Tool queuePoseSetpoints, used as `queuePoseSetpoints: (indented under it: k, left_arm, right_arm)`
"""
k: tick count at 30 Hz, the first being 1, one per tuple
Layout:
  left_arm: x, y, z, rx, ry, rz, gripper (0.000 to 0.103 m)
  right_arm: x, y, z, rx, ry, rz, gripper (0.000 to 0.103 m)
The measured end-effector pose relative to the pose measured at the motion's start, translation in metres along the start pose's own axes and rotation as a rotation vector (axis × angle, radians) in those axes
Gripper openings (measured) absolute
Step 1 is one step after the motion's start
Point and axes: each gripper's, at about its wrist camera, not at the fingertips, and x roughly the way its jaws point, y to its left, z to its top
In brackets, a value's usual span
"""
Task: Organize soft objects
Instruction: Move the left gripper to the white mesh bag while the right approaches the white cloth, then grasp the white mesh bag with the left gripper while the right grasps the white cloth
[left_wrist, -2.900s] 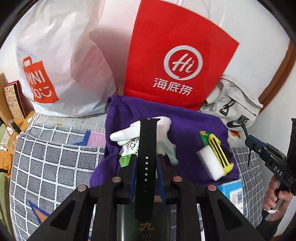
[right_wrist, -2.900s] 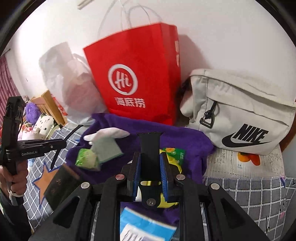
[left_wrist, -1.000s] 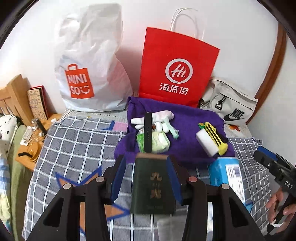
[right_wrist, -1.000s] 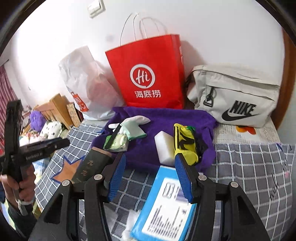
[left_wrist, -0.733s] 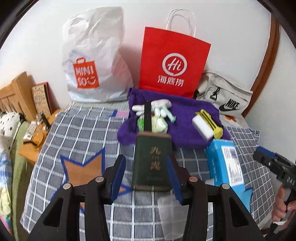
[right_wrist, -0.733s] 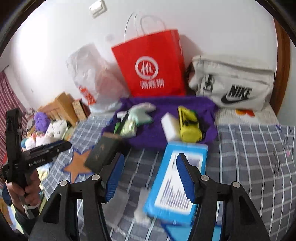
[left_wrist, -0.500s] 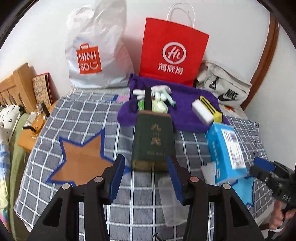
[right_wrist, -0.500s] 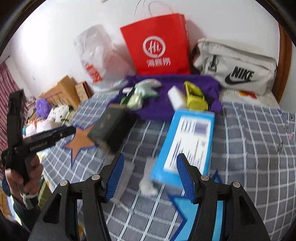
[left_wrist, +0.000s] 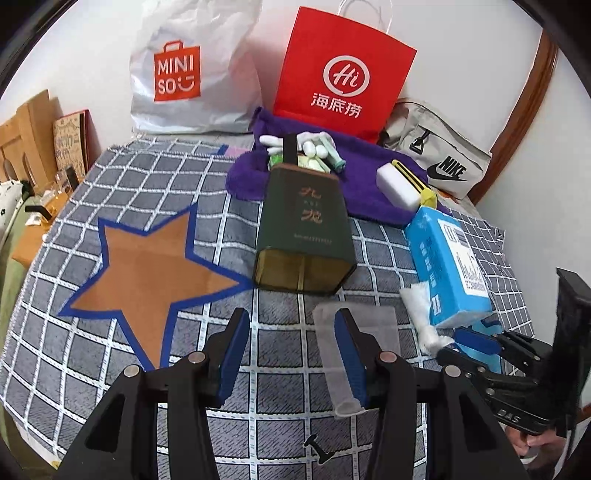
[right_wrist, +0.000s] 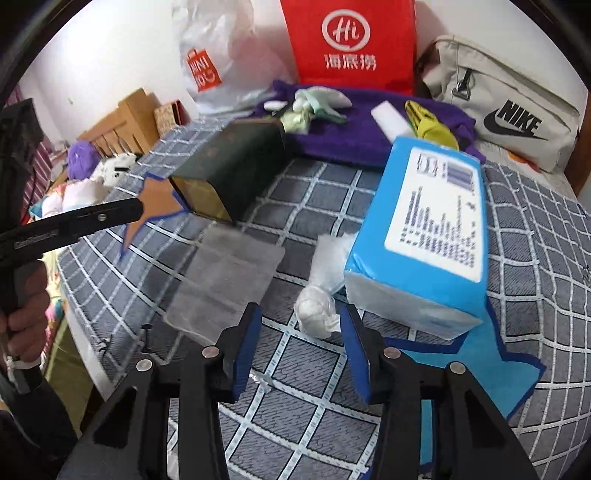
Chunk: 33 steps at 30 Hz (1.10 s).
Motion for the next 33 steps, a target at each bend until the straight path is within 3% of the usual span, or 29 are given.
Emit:
queuePoseSetpoints:
  k: [8,12,18,20,27,32,33]
  left_arm:
    - [0.010,0.007,-0.007,0.021,0.026,-0.001,0.046]
    - [0.013,0.005,-0.009,0.025,0.038,-0.002,0.046]
    - [0.018,-0.006,-0.016,0.035,0.069,-0.011,0.047]
    - [0.022,-0.011,-0.019,0.034,0.084,-0.027,0.053]
    - [0.051,-0.028,-0.030,0.033,0.155,-0.063,0.058]
    - [0.057,-0.037,-0.029,0.023,0.146,-0.104,0.084]
    - [0.059,-0.039,-0.029,0.021,0.148,-0.097,0.085]
  right_arm:
    - [0.031,0.008,-0.001,-0.026,0.010,-0.103,0.041]
    - [0.036,0.011,-0.001,-0.055,0.002,-0.138,0.017]
    - [0.009,0.010,-0.011,-0.058,-0.020,-0.029,0.017]
    - [-0.001,0.009,-0.019,-0.074,-0.020,-0.031,0.017]
    - [-0.031,-0.019,-0.056,-0.073,-0.013,-0.090,0.017]
    - [-0.030,-0.043,-0.065,-0.049,-0.018,-0.110,0.018]
    - [-0.027,-0.047,-0.066,-0.039,-0.012,-0.104,0.018]
